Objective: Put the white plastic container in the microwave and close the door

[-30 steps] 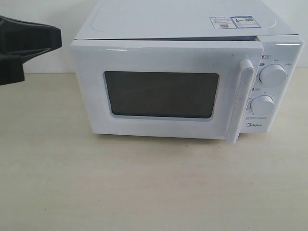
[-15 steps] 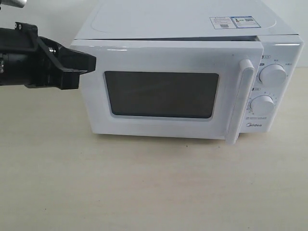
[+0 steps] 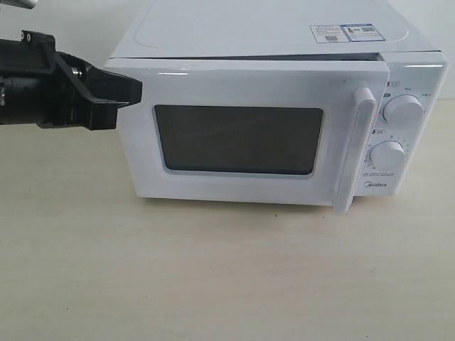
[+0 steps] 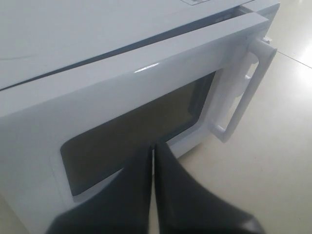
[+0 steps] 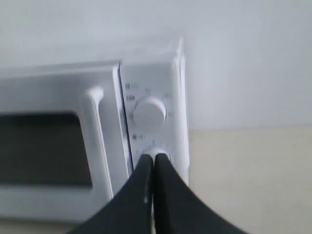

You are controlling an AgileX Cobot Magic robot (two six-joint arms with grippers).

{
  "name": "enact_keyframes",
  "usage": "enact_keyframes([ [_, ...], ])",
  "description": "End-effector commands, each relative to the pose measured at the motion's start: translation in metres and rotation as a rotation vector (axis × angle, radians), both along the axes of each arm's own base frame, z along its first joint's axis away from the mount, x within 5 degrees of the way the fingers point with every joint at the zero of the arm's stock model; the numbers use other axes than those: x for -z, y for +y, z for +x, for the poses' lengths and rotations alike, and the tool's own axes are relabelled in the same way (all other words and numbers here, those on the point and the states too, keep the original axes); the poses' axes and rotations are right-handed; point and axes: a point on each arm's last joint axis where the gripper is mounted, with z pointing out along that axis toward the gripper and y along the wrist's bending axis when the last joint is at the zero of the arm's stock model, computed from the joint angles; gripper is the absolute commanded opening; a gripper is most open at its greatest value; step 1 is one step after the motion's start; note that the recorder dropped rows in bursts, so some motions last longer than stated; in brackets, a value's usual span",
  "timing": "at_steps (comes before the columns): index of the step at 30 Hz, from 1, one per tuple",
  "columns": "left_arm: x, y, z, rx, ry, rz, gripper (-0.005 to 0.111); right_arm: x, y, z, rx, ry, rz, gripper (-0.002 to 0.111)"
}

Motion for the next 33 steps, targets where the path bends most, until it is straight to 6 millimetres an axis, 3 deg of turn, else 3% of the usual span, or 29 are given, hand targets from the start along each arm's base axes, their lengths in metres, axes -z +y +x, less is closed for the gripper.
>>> enact_keyframes([
  [1, -0.003, -0.001, 0.0, 0.005, -0.006, -0.011, 0.004, -0.025, -0.009, -0.005, 0.075, -0.284, 0.159, 0.0],
  [7, -0.002, -0.001, 0.0, 0.005, -0.004, -0.01, 0.004, -0.041, -0.017, -0.013, 0.096, -0.497, 0.341, 0.0],
  [13, -0.002, -0.001, 0.0, 0.005, -0.004, -0.01, 0.004, -0.04, -0.016, -0.013, 0.089, -0.478, 0.353, 0.0],
  [15, -0.002, -0.001, -0.001, 0.012, -0.002, -0.012, 0.004, -0.032, -0.009, -0.007, 0.044, -0.326, 0.302, 0.0],
  [17, -0.002, -0.002, -0.002, 0.029, 0.003, -0.017, 0.004, -0.045, -0.004, -0.009, 0.008, -0.25, 0.214, 0.0],
  [21, -0.002, -0.002, -0.002, 0.03, 0.004, -0.017, 0.004, -0.096, -0.002, -0.015, 0.004, -0.297, 0.102, 0.0],
  [24, -0.002, -0.002, -0.002, 0.03, 0.004, -0.017, 0.004, -0.119, 0.0, 0.0, 0.002, -0.139, 0.009, 0.0],
  [28, -0.002, -0.002, -0.001, 0.025, 0.002, -0.016, 0.004, -0.129, 0.003, 0.02, -0.03, 0.016, -0.09, 0.0],
  [33, -0.002, -0.002, -0.001, 0.025, 0.002, -0.016, 0.004, -0.131, 0.03, 0.052, -0.294, 0.149, -0.21, 0.0],
])
